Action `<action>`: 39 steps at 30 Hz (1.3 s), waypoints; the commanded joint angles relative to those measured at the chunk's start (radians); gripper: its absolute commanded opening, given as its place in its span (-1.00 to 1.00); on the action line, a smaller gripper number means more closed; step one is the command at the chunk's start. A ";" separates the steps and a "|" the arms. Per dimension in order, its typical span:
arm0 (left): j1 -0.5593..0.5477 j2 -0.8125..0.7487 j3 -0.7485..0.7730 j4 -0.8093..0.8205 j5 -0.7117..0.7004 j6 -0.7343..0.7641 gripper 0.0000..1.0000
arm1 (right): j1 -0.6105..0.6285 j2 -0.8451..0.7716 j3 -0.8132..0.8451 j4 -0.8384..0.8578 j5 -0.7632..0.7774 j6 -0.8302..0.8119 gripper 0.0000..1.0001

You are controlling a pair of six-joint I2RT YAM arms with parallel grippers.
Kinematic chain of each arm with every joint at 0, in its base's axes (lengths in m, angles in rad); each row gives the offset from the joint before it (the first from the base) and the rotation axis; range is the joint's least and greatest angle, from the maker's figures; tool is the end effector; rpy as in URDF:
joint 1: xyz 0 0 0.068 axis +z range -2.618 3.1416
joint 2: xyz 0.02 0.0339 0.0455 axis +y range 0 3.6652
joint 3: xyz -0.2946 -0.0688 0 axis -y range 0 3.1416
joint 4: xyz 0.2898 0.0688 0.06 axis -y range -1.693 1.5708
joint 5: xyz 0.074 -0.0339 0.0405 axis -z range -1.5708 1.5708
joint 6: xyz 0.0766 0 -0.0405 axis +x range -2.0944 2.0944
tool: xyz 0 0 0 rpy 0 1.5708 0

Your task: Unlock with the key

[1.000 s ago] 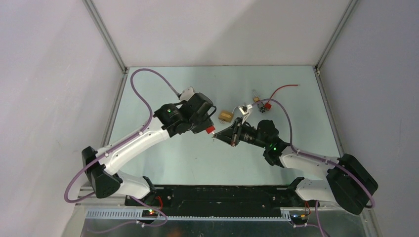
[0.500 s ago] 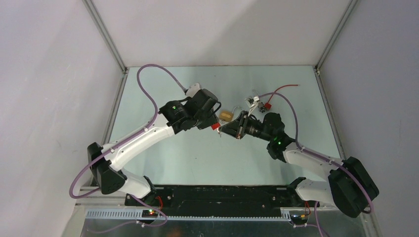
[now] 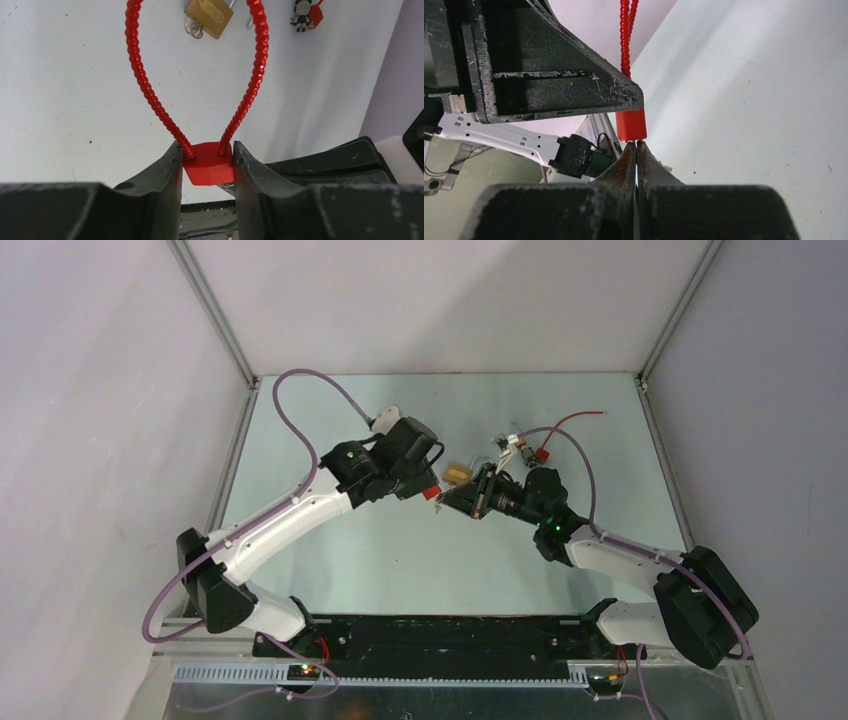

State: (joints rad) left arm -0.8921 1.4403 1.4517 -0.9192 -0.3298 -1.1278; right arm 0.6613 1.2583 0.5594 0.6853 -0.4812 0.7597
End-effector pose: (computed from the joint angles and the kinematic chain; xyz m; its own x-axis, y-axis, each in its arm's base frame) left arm 0.2459 -0.2654 0.3535 -0.7644 -0.4138 -0.4944 -0.1850 0.8754 -0.4467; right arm 0.2401 0.2317 0.2514 -0.6343 0.2800 -0.7206 -0.6521 0.3069 0.6932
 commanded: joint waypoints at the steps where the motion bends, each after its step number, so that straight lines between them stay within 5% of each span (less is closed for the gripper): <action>1: -0.034 -0.032 -0.015 0.134 0.268 -0.086 -1.00 | -0.009 0.015 0.085 0.153 0.157 0.019 -1.00; 7: 0.032 -0.076 -0.104 0.143 0.274 -0.139 -1.00 | -0.024 -0.035 0.085 0.088 0.143 -0.046 -0.45; 11: 0.080 -0.111 -0.144 0.143 0.250 -0.163 -1.00 | -0.019 -0.080 0.074 0.053 0.137 -0.087 -0.29; 23: 0.106 -0.122 -0.133 0.144 0.246 -0.155 -1.00 | 0.013 -0.085 0.058 0.115 0.109 -0.103 -0.29; 33: 0.117 -0.123 -0.149 0.143 0.241 -0.156 -1.00 | 0.013 -0.124 0.045 0.156 0.078 -0.087 0.08; 39: 0.120 -0.125 -0.148 0.144 0.241 -0.156 -1.00 | 0.020 -0.158 0.014 0.101 0.119 -0.100 0.03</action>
State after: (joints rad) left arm -0.7773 1.3354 1.2995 -0.7891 -0.0978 -1.2762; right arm 0.6731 1.1427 0.5632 0.7753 -0.3923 0.6788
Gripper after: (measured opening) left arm 0.388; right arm 0.534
